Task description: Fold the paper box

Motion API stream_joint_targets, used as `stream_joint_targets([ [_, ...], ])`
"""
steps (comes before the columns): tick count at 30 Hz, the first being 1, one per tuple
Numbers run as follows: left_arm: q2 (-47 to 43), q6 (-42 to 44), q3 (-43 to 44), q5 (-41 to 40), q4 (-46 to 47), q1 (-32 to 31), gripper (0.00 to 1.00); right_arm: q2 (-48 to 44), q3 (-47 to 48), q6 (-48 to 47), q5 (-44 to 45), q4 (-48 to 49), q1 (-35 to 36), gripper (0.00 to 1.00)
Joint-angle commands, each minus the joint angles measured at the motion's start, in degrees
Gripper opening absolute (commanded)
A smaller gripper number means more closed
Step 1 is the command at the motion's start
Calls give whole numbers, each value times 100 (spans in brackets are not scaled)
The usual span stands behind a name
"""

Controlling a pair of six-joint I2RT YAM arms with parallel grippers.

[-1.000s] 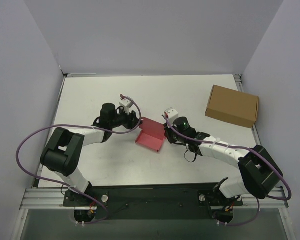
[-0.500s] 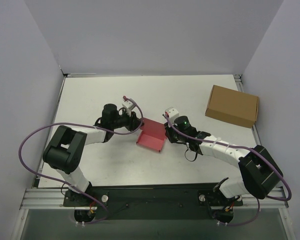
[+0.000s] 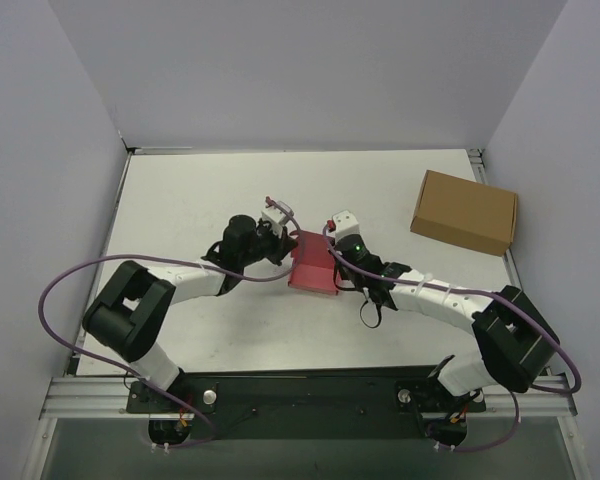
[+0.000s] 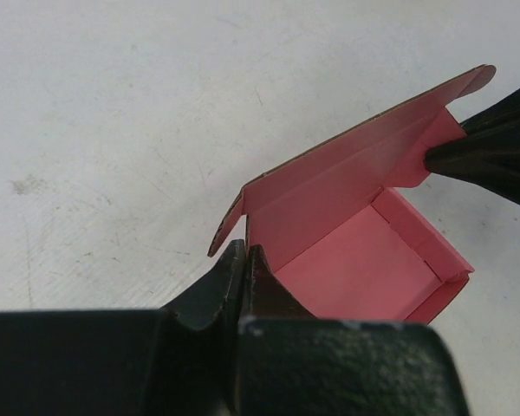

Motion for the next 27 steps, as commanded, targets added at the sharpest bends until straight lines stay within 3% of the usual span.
stream_joint_targets([
  [1, -450, 78, 17, -1835, 178, -719, 0, 311, 523, 311, 1945, 323, 416, 0],
  [5, -310, -124, -97, -2645, 520, -1019, 0, 689, 769, 662, 2825, 499, 636, 0],
  [9, -195, -397, -448, -3163, 1187, -1221, 0, 1005, 831, 978, 3221, 605, 838, 0],
  [17, -10, -774, -738, -3989, 1672, -1677, 0, 1112, 506, 1803, 3688, 684, 1119, 0],
  [27, -63, -863, -879, -3385, 2094, -1660, 0, 699, -232, 1919, 3205, 1386, 1137, 0],
])
